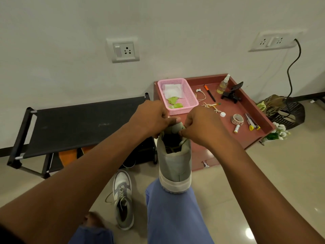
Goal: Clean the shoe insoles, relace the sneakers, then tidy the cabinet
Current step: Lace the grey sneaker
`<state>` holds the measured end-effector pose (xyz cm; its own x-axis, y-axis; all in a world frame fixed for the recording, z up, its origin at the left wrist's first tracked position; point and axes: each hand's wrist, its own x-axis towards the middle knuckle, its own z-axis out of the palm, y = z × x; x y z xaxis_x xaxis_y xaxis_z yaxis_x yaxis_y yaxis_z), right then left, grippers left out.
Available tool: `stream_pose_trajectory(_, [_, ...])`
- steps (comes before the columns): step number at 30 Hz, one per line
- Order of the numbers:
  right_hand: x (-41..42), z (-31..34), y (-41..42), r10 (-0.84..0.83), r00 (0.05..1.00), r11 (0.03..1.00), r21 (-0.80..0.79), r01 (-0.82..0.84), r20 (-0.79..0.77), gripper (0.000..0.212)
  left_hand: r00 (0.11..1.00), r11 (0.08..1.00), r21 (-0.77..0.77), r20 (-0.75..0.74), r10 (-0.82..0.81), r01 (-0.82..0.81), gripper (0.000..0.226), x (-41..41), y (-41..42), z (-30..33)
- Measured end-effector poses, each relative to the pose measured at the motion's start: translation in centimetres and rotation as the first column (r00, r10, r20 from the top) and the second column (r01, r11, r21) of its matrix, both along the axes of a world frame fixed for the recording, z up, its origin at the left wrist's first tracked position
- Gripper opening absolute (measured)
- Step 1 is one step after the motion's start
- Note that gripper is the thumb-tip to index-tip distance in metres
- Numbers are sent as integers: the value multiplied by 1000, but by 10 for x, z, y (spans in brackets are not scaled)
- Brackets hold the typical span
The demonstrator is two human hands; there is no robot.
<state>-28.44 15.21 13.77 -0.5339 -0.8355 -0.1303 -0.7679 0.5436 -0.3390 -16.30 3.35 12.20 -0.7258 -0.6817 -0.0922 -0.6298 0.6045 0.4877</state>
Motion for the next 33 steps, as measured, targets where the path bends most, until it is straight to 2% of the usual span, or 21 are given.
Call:
stream_pose_trajectory(7, [8, 9, 5, -18, 999, 997, -79, 21, 40, 9, 997, 997, -1, 10, 82, -82, 52, 4, 6, 7])
stream_pose_trajectory(11, [8, 11, 7, -22, 996, 997, -72, 28, 85, 17, 993, 994, 0, -36, 112, -113, 37, 8, 11, 10])
stream_pose_trajectory(13, [6, 7, 7, -41, 998, 994, -95, 45, 44, 10, 991, 993, 15, -58, 119, -118, 25, 10, 14, 13])
stream_pose_trajectory(15, [3, 1, 7, -53, 999, 995, -89, 53, 9, 15, 992, 995, 25, -73, 103, -101, 20, 12, 19, 16])
stream_pose_trajectory(19, [1, -6, 7, -61, 998, 998, 16, 61, 9, 26, 990, 995, 87, -125, 65, -54, 25, 13, 28, 23])
stream_pose_trajectory(23, [-2, -3, 9, -41, 997, 997, 72, 36, 70, 22, 993, 998, 68, -120, -1, 9, 36, 12, 31, 21])
stream_pose_trajectory(28, [-8, 6, 11, -57, 982, 998, 51, 48, 180, 26, 993, 997, 61, -111, 45, -38, 34, 11, 29, 15])
stream_pose_trajectory(33, [-7, 5, 6, -82, 972, 992, 113, 58, 221, 28, 994, 995, 52, -52, 92, -89, 34, 10, 22, 12])
